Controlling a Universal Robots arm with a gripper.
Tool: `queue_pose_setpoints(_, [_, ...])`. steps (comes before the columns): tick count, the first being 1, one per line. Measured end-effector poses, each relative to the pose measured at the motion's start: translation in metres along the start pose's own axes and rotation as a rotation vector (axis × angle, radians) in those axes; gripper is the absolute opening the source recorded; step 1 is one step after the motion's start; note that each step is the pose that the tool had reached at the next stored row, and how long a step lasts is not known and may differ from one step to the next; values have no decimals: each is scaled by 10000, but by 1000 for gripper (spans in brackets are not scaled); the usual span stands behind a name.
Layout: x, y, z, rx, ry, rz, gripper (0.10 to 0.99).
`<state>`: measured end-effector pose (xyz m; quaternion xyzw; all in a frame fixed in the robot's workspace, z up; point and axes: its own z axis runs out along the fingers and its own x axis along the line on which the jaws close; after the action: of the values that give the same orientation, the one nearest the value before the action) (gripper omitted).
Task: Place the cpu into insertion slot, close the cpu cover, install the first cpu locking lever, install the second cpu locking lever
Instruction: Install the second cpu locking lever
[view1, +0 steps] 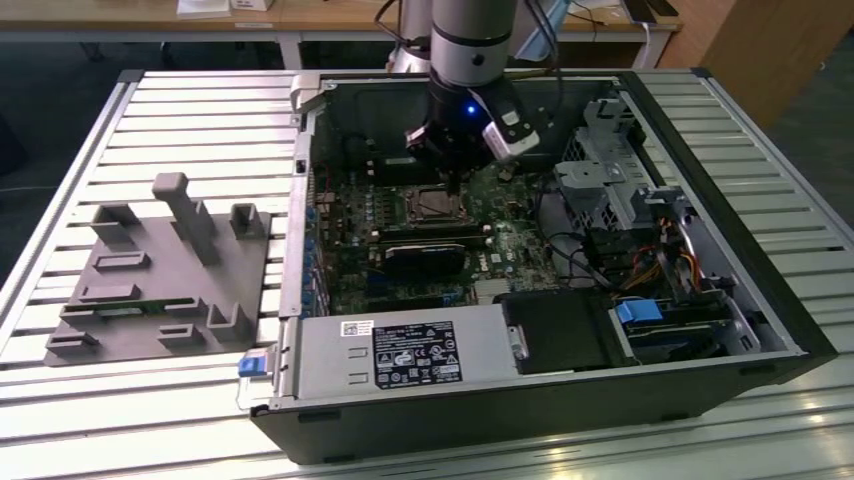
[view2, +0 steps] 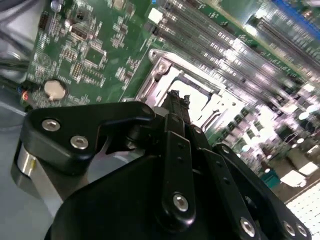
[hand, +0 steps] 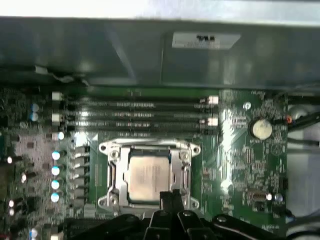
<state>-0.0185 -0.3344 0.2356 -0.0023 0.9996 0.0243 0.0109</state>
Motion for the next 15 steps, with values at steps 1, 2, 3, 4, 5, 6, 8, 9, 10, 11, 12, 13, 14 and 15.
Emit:
queue_pose_setpoints(1, [0, -5, 0, -107, -1, 2, 106])
queue_pose_setpoints(2, [0, -5, 1, -118, -2, 2, 106])
queue_pose_setpoints(3, [-1, -7, 2, -120, -3, 3, 106])
queue_pose_setpoints(4, [0, -8, 2, -119, -2, 3, 106])
queue_pose_setpoints(5, [-1, -8, 2, -118, -1, 3, 106])
queue_pose_setpoints(6, [-1, -12, 3, -118, -1, 2, 106])
queue_pose_setpoints(8, [-1, -25, 4, -117, 0, 1, 106])
queue_pose_setpoints(9, [0, -42, 5, -118, -1, 2, 106])
queue_pose_setpoints(10, [0, -61, 6, -118, -1, 2, 106])
queue_pose_setpoints(11, [0, -77, 8, -119, -1, 2, 106])
queue_pose_setpoints(12, [0, -95, 9, -118, 0, 3, 106])
queue_pose_setpoints(13, [0, -117, 11, -118, -1, 2, 106])
queue_pose_setpoints(14, [0, -134, 12, -120, -1, 2, 106])
queue_pose_setpoints(15, [0, -147, 13, -119, -1, 2, 106])
